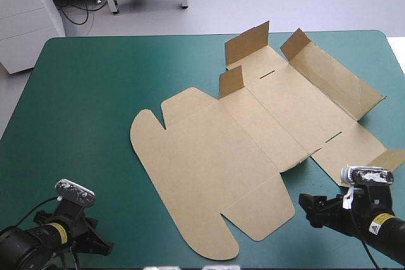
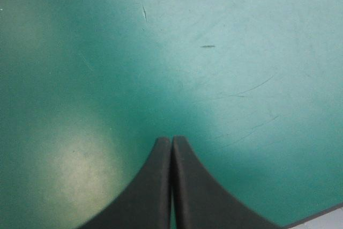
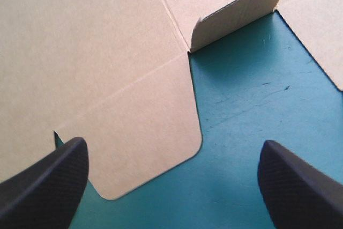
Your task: Fold the box
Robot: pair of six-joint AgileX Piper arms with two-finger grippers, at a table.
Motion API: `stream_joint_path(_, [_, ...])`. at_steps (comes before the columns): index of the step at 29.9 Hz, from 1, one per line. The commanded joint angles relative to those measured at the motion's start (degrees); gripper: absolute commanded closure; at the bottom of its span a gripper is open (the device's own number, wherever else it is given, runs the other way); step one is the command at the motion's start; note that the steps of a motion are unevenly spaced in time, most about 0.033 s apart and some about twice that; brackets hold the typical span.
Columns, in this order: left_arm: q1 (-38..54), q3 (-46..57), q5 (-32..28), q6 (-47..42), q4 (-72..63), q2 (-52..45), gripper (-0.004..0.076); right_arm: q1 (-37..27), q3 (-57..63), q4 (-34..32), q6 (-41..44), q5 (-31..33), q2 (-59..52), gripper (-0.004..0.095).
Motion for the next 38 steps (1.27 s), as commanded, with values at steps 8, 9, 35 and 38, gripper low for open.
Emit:
stream_joint_path(8, [-0.24, -1.30, -1.72, -0.25, 0.36, 0.43, 0.0756, 0.11, -2.06, 1.16, 26.61, -19.27, 0.33, 0.0120])
stream_joint_path(9, [-0.24, -1.30, -1.72, -0.25, 0.36, 0.43, 0.0756, 0.11, -2.06, 1.16, 27.85, -19.85, 0.47, 0.0120])
stream_joint_path(35, [-0.24, -1.30, -1.72, -0.25, 0.36, 0.43, 0.0756, 0.11, 8.38, 2.49, 37.75, -43.64, 20.50, 0.0126])
stream_joint_path(38, [-0.24, -1.30, -1.72, -0.25, 0.36, 0.43, 0.0756, 0.11, 8.38, 4.70, 37.75, -46.14, 24.04, 0.0130])
